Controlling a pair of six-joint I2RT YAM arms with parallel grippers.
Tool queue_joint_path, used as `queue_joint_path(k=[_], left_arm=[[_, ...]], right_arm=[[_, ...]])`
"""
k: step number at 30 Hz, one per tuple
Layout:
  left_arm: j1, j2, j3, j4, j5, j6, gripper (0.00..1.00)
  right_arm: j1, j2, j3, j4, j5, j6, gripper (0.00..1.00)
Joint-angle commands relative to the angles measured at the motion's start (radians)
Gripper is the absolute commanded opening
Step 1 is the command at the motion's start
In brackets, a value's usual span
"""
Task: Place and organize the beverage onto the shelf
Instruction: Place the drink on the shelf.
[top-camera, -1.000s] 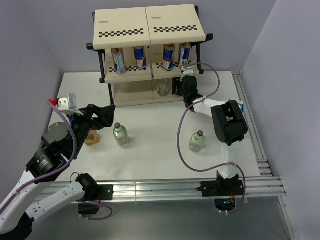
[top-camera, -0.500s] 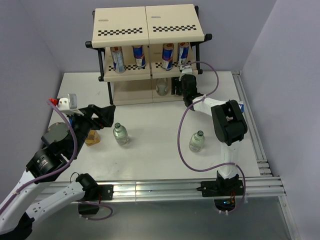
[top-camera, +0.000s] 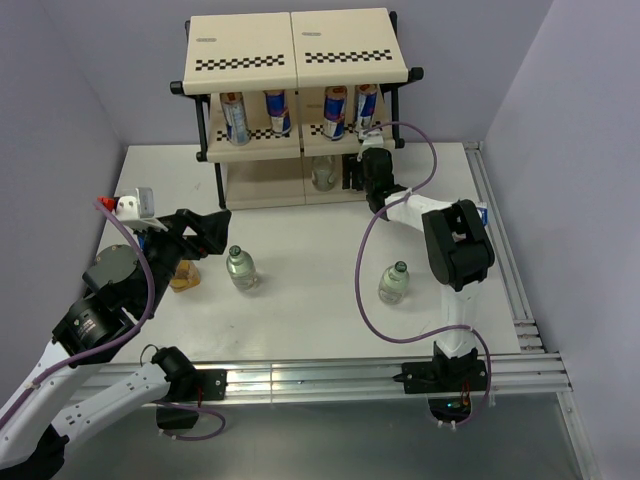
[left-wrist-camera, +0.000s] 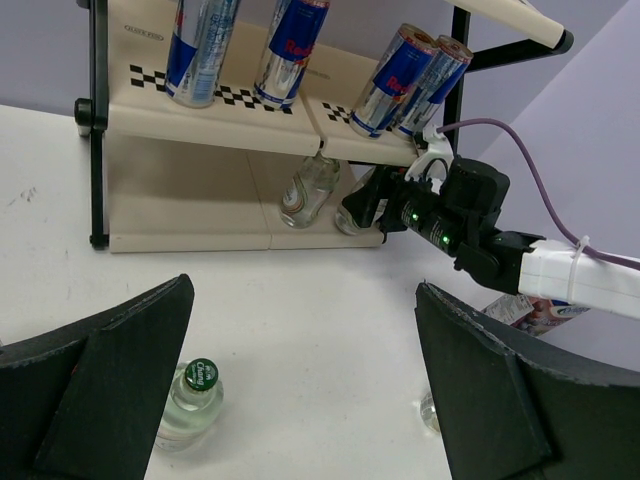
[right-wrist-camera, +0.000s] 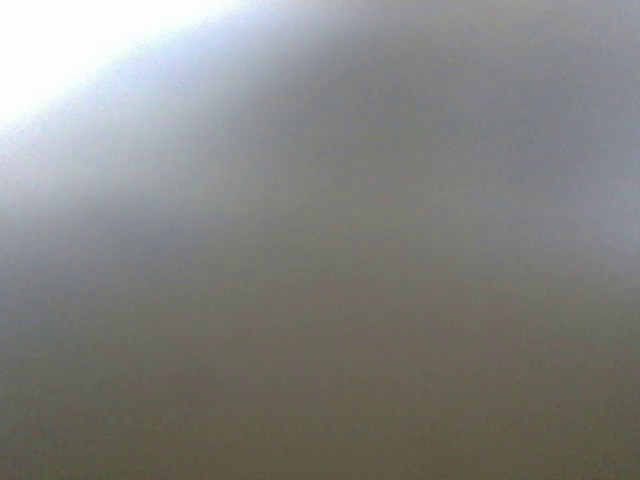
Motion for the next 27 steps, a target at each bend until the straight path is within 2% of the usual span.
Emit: queue_joint_path(k=[1,4,20,27], left_arm=[[0.005,-0.004,0.003,0.046,0.008,0.018,1.00],[0.005,-0.003,0.001,0.048,0.008,0.019,1.00],[0.004,-0.002,-0.003,0.048,0.008,0.021,0.99],[0.005,-0.002,-0.003,0.048,0.004,0.019,1.00]], right_arm=[[-0.014,0.026,0.105,0.094,-0.069,0.077,0.58],[-0.017,0.026,0.106,0.091,-0.081,0.080,0.62],[-0.026,0.026,0.108,0.082,-0.107,0.092,0.65],[-0.029,0.026,0.111,0.076,-0.113,0.095,0.70]])
